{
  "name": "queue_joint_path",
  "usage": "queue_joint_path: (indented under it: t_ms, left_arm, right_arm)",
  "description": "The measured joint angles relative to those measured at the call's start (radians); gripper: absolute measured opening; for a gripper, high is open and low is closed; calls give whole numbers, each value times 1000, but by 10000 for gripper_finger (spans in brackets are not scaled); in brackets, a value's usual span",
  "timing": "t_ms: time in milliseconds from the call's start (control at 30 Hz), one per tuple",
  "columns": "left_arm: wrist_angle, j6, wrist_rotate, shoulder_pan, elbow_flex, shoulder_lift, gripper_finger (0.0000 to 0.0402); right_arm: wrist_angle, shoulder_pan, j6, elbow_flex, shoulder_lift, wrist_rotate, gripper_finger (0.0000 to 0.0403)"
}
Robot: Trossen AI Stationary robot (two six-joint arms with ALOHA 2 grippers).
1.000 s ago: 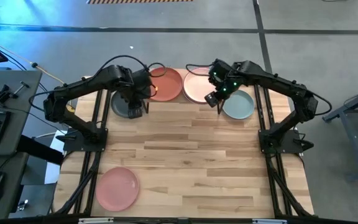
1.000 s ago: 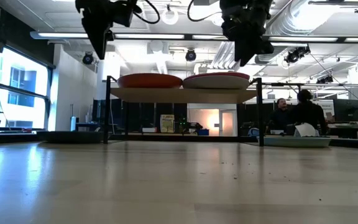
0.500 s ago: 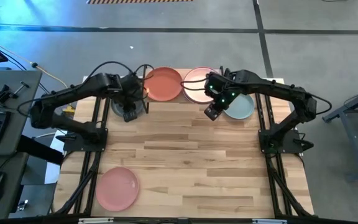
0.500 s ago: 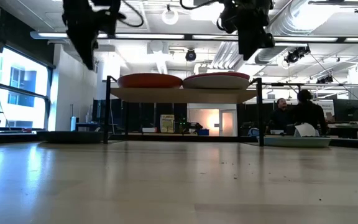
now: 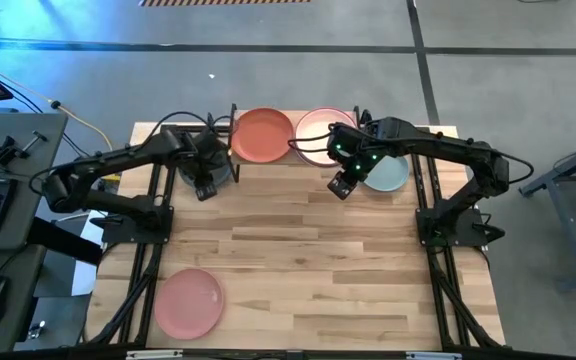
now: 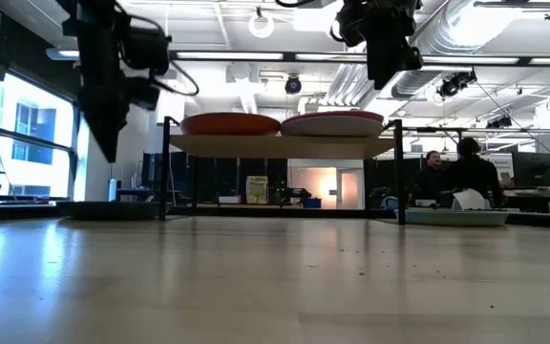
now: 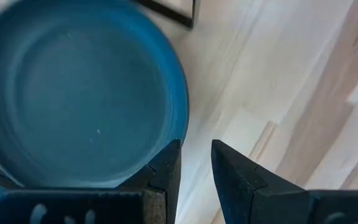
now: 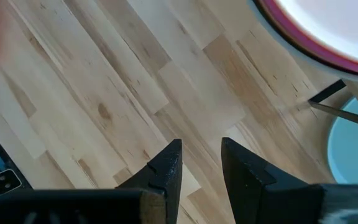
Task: Place and stack plates onto a shelf
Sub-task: Stack the black plate on top of the orange plate on the shelf
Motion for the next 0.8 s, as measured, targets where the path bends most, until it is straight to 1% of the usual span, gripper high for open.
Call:
queue_joint_path:
  t_ms: [200,500,600,700,800]
  left_arm:
    - [88,38,2,18,-113,0,80]
    - [86,38,-1,54,-118,-8,81]
    - [84,-38,14,55,-110,-17,81]
    - [95,-131,63,55,-103,-31,81]
    - [101,-237,66,49,-103,-33,81]
  right_arm:
    - [0,0,0,0,0,2,91]
    - [0,0,0,0,0,6,91]
    - [0,0,1,0,0,7,91]
    - [2,0,1,0,0,7,91]
    - [11,0,1,0,0,15,91]
